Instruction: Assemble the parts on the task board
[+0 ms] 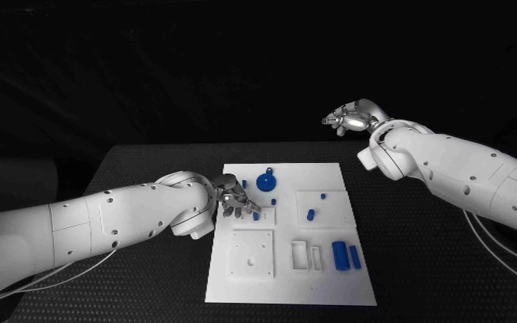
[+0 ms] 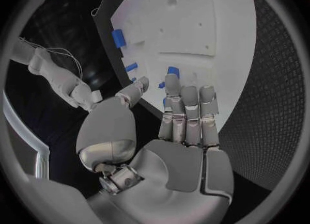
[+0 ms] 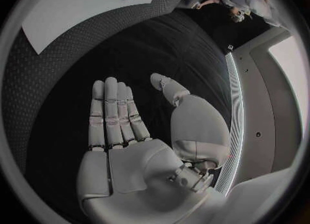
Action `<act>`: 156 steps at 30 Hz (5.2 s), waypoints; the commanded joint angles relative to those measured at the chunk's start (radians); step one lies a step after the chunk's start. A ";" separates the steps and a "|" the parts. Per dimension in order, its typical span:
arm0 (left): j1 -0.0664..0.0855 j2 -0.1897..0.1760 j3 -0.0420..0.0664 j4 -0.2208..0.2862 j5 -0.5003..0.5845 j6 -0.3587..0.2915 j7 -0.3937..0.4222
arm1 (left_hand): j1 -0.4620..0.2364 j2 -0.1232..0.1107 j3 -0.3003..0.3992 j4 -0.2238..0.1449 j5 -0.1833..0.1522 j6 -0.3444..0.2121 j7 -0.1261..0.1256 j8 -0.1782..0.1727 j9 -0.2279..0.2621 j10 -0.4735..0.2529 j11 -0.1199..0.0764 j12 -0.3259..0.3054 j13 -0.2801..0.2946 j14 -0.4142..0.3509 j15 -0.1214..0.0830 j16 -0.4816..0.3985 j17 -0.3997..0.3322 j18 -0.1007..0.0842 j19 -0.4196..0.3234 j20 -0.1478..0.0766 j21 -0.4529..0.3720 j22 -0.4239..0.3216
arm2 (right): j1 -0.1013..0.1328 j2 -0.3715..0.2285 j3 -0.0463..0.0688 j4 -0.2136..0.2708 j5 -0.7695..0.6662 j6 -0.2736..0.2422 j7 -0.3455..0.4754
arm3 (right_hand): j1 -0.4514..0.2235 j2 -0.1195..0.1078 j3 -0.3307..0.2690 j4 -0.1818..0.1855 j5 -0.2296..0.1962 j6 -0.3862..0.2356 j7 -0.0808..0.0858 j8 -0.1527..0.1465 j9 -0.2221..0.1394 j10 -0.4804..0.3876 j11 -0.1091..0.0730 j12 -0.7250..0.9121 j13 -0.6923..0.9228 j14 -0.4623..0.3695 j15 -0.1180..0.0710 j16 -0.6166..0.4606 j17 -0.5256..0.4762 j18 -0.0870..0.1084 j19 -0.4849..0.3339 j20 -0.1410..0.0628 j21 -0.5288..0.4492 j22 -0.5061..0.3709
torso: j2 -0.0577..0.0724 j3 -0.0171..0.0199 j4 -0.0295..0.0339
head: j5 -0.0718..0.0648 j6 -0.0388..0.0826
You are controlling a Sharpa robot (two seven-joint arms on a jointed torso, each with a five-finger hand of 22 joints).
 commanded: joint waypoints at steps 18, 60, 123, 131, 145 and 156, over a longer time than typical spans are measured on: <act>-0.003 0.030 -0.028 -0.028 -0.089 0.013 -0.015 | -0.006 -0.006 -0.018 0.074 -0.004 -0.011 -0.002 0.000 -0.005 0.026 0.000 -0.023 -0.004 0.017 0.002 -0.006 -0.002 -0.016 0.017 -0.112 -0.013 -0.001 | 0.000 0.001 0.000 0.004 0.001 0.001 0.009 | -0.006 -0.002 -0.005 -0.001 0.005 -0.005 0.002 0.001 -0.002 -0.009 0.002 0.007 -0.003 -0.007 -0.001 0.006 -0.002 0.015 -0.003 0.004 -0.006 0.002 | 0.002 -0.0008 -0.0010 | 0.003 0.001; -0.013 0.090 -0.033 -0.090 -0.087 0.054 -0.029 | 0.069 0.115 -0.079 0.027 -0.001 0.016 -0.015 0.018 -0.008 0.053 -0.012 -0.019 0.019 0.033 -0.013 0.019 0.011 -0.016 0.032 -0.126 -0.005 0.029 | 0.000 0.006 0.000 0.004 -0.001 0.006 0.009 | -0.007 -0.001 -0.005 0.000 0.005 -0.005 0.003 0.001 -0.002 -0.010 0.002 0.010 -0.008 -0.008 -0.001 0.008 -0.004 0.015 -0.003 0.005 -0.007 0.004 | 0.001 -0.0006 -0.0005 | -0.003 -0.004; -0.015 0.094 -0.027 -0.096 -0.017 0.013 -0.021 | 0.092 0.278 -0.029 -0.186 0.271 0.039 -0.019 0.040 -0.020 0.092 -0.015 -0.038 0.031 0.054 -0.016 0.026 0.010 -0.028 0.064 -0.132 -0.023 0.065 | -0.004 0.008 0.000 0.008 0.004 0.015 0.008 | -0.008 0.000 -0.006 0.001 0.007 -0.006 0.003 0.001 -0.003 -0.011 0.003 0.015 -0.014 -0.009 0.000 0.010 -0.007 0.015 -0.003 0.005 -0.009 0.006 | 0.001 0.0009 -0.0003 | -0.001 -0.004; -0.014 0.092 -0.025 -0.095 -0.017 0.014 -0.026 | 0.079 0.286 -0.023 -0.206 0.304 0.047 -0.022 0.047 -0.018 0.100 -0.018 -0.035 0.035 0.059 -0.018 0.030 0.011 -0.028 0.070 -0.134 -0.022 0.069 | -0.004 0.008 0.000 0.007 0.004 0.016 0.008 | -0.008 0.000 -0.006 0.001 0.007 -0.006 0.003 0.001 -0.003 -0.012 0.003 0.015 -0.015 -0.009 0.000 0.011 -0.007 0.015 -0.003 0.005 -0.009 0.006 | 0.001 0.0003 -0.0012 | -0.001 -0.004; -0.011 0.090 -0.017 -0.104 -0.020 0.052 -0.034 | 0.082 0.287 -0.018 -0.218 0.310 0.048 -0.023 0.049 -0.017 0.103 -0.018 -0.034 0.036 0.062 -0.018 0.031 0.012 -0.027 0.072 -0.135 -0.021 0.071 | -0.004 0.008 0.000 0.006 0.004 0.017 0.008 | -0.008 0.000 -0.006 0.000 0.008 -0.006 0.003 0.001 -0.004 -0.012 0.003 0.016 -0.016 -0.010 0.000 0.011 -0.008 0.015 -0.003 0.005 -0.010 0.007 | 0.001 0.0009 -0.0009 | -0.001 -0.004; -0.007 0.095 -0.008 -0.125 -0.018 0.140 -0.028 | 0.089 0.286 -0.013 -0.224 0.298 0.048 -0.021 0.050 -0.016 0.105 -0.016 -0.035 0.036 0.061 -0.016 0.031 0.011 -0.027 0.071 -0.134 -0.021 0.072 | -0.007 0.010 0.000 0.004 0.005 0.016 0.008 | -0.008 0.001 -0.007 0.000 0.009 -0.006 0.003 0.001 -0.004 -0.012 0.003 0.017 -0.017 -0.010 0.000 0.012 -0.009 0.015 -0.003 0.005 -0.010 0.007 | 0.002 0.0002 -0.0015 | -0.002 -0.005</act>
